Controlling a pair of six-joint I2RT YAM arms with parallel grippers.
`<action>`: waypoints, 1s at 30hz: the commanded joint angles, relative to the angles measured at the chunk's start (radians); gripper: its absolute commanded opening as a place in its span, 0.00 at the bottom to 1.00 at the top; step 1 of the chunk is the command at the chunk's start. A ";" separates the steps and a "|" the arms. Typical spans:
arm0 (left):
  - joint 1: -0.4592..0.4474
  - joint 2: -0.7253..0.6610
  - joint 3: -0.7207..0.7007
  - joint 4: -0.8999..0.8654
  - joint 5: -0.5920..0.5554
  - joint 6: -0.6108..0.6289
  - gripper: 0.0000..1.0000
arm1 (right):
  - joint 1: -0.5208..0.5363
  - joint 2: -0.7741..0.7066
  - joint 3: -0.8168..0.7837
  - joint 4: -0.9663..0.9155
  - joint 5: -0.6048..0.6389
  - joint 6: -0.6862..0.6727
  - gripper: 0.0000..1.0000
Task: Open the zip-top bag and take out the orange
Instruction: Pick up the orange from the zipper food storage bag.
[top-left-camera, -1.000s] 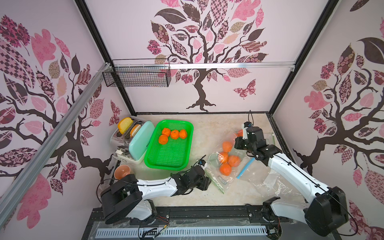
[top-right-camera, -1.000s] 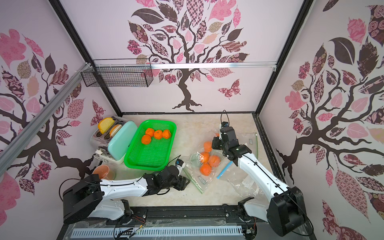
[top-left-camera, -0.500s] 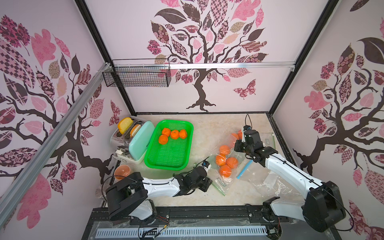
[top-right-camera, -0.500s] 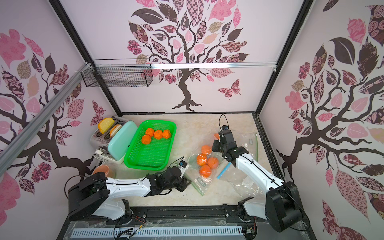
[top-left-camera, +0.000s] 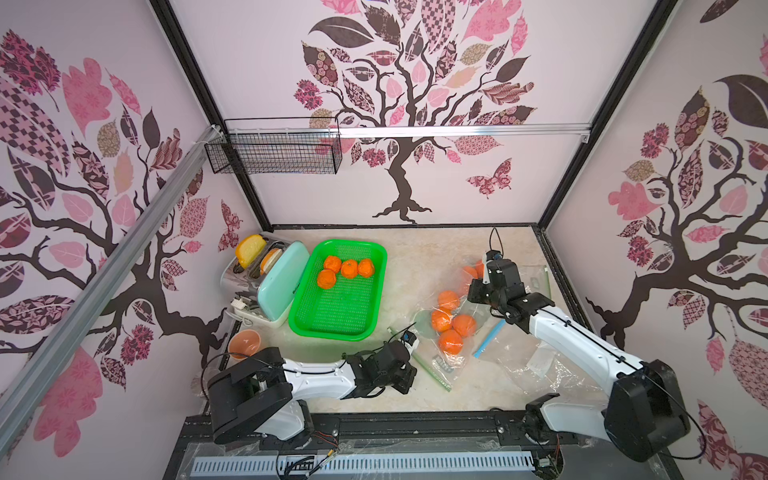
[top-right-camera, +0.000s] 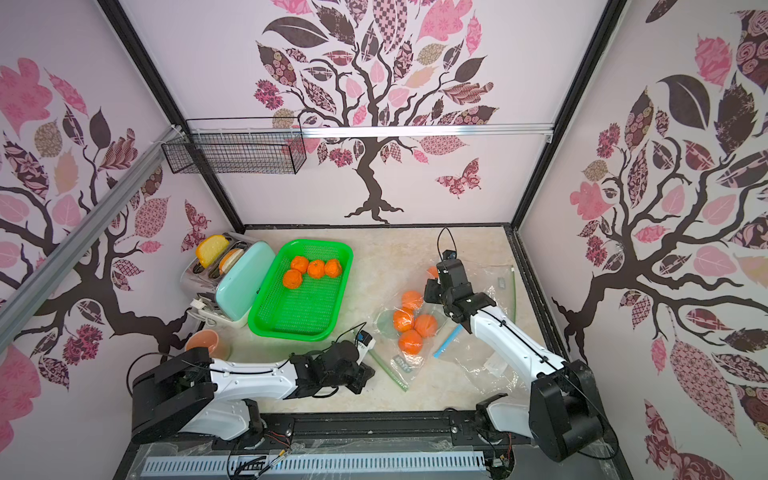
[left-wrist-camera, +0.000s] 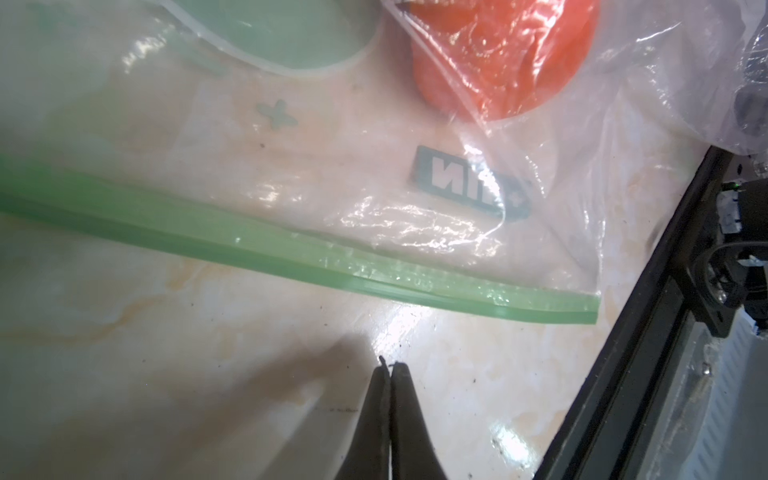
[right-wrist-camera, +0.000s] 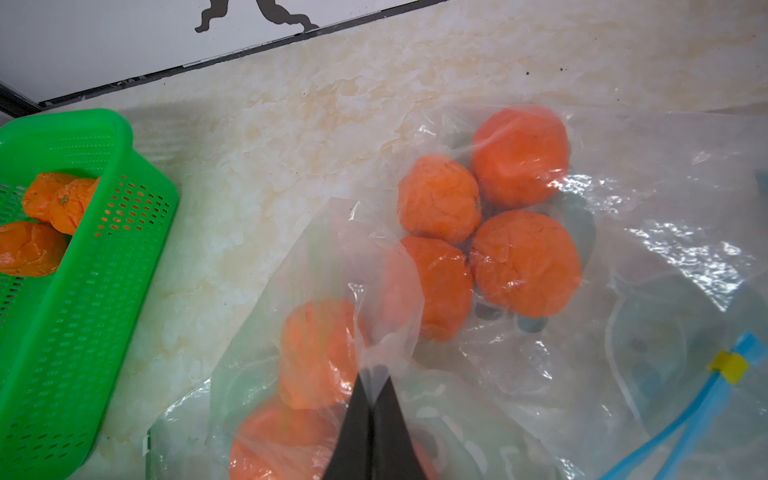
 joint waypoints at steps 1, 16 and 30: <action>-0.002 0.041 0.004 0.086 -0.047 -0.023 0.00 | -0.006 0.010 -0.014 0.009 -0.006 -0.006 0.00; -0.003 0.162 0.084 0.176 -0.140 -0.014 0.00 | -0.007 0.007 -0.048 0.013 0.005 -0.006 0.00; -0.003 0.226 0.105 0.297 -0.151 0.037 0.16 | -0.006 0.034 -0.047 0.006 0.017 -0.004 0.00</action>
